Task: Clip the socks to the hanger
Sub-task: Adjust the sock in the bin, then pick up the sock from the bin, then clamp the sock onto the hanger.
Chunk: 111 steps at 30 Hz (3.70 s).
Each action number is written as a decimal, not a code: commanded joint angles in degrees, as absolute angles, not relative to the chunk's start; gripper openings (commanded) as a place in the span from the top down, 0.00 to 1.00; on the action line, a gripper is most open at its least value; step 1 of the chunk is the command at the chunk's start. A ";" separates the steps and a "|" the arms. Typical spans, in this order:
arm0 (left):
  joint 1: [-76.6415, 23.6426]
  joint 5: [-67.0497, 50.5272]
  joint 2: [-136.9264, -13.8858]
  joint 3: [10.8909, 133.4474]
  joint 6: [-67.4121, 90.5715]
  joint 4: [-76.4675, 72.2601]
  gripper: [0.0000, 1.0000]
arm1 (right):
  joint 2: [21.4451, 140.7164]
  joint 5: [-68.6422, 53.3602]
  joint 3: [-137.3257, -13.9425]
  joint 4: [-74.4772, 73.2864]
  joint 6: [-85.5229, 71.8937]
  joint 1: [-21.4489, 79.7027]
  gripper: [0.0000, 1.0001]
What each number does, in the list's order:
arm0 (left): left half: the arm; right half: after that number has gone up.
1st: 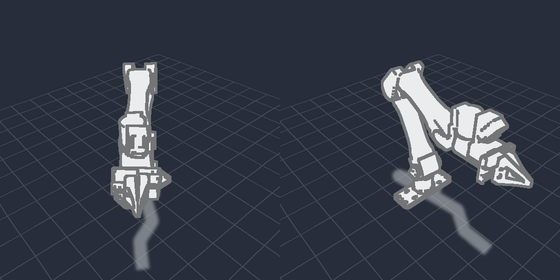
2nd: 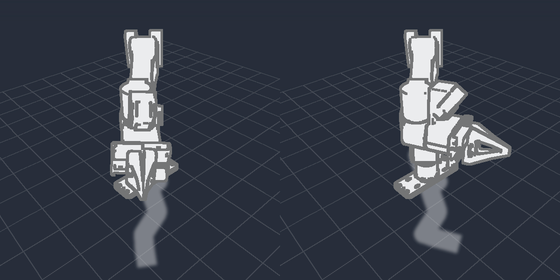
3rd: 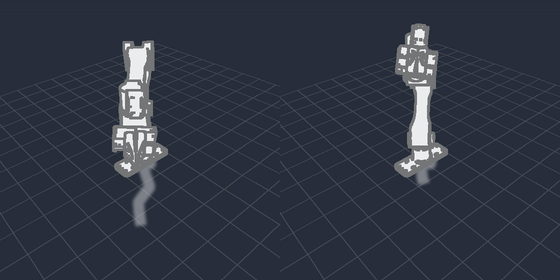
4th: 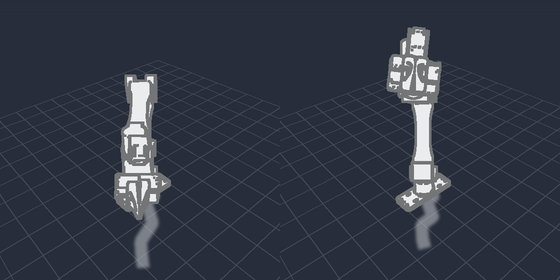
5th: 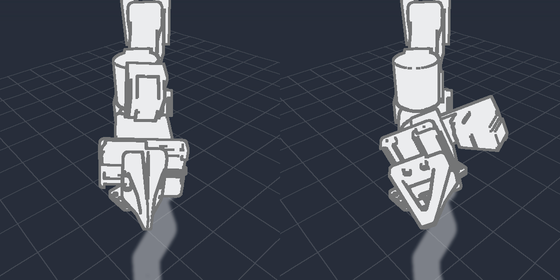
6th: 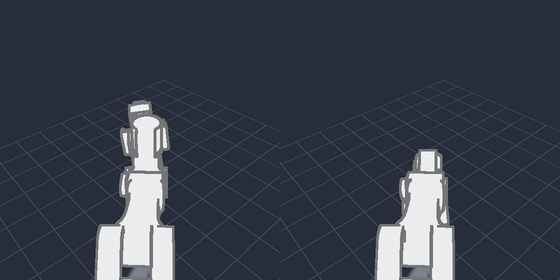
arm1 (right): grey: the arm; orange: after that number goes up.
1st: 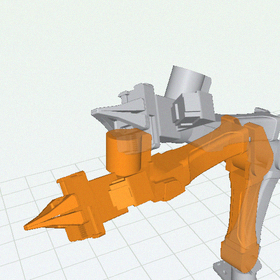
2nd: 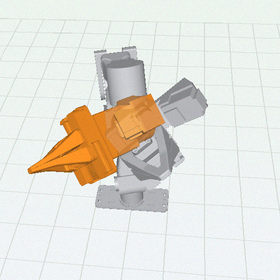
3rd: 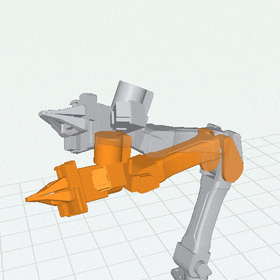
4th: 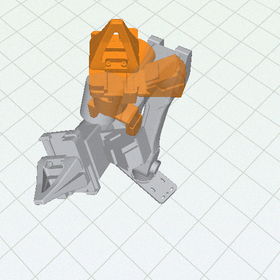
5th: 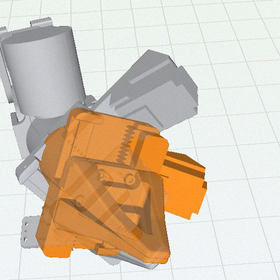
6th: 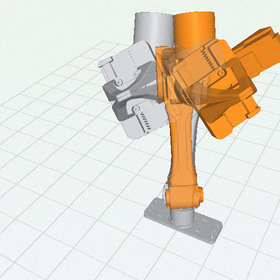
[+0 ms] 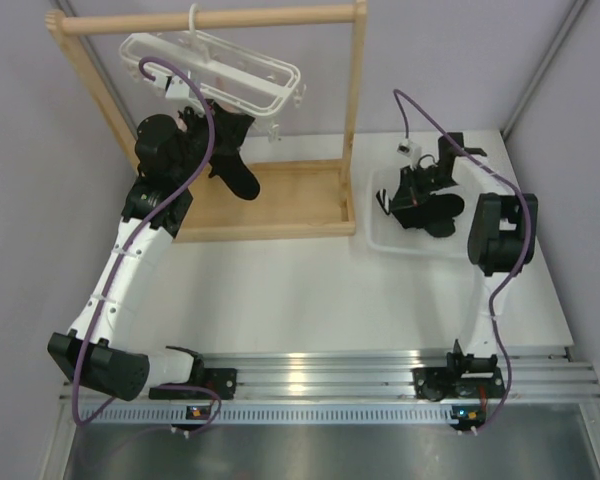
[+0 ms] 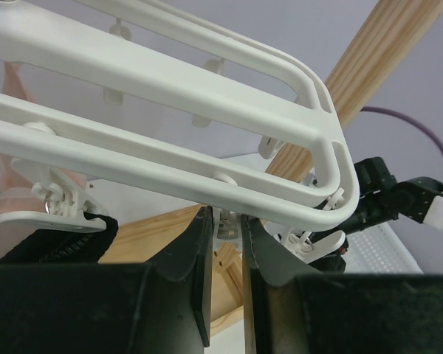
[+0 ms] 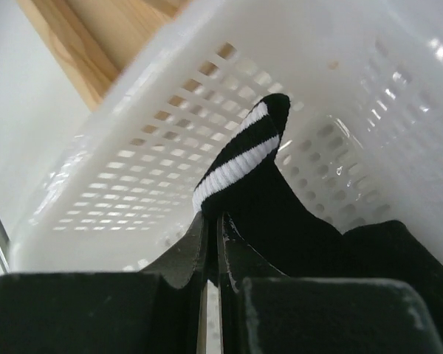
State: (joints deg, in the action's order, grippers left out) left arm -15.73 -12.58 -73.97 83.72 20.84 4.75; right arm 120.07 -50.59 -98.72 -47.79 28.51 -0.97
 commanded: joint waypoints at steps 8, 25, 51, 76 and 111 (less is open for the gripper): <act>-15.29 -13.71 -73.48 83.85 20.83 4.04 1.00 | 122.97 -24.90 -94.68 -40.79 27.68 -0.53 0.72; -15.21 -13.89 -73.21 84.02 20.92 3.96 1.00 | 107.06 -19.50 -84.64 -31.56 41.12 -0.44 0.37; -15.03 -14.06 -73.39 84.11 21.27 3.96 1.00 | 121.03 -26.28 -90.09 -37.53 59.41 3.78 0.56; -15.03 -16.43 -74.00 86.39 23.11 3.78 1.00 | 89.84 -39.02 -97.91 -33.85 34.66 6.49 1.00; -15.03 -18.20 -73.13 85.69 27.16 5.71 1.00 | 98.17 -9.05 -98.44 4.65 -3.51 44.03 1.00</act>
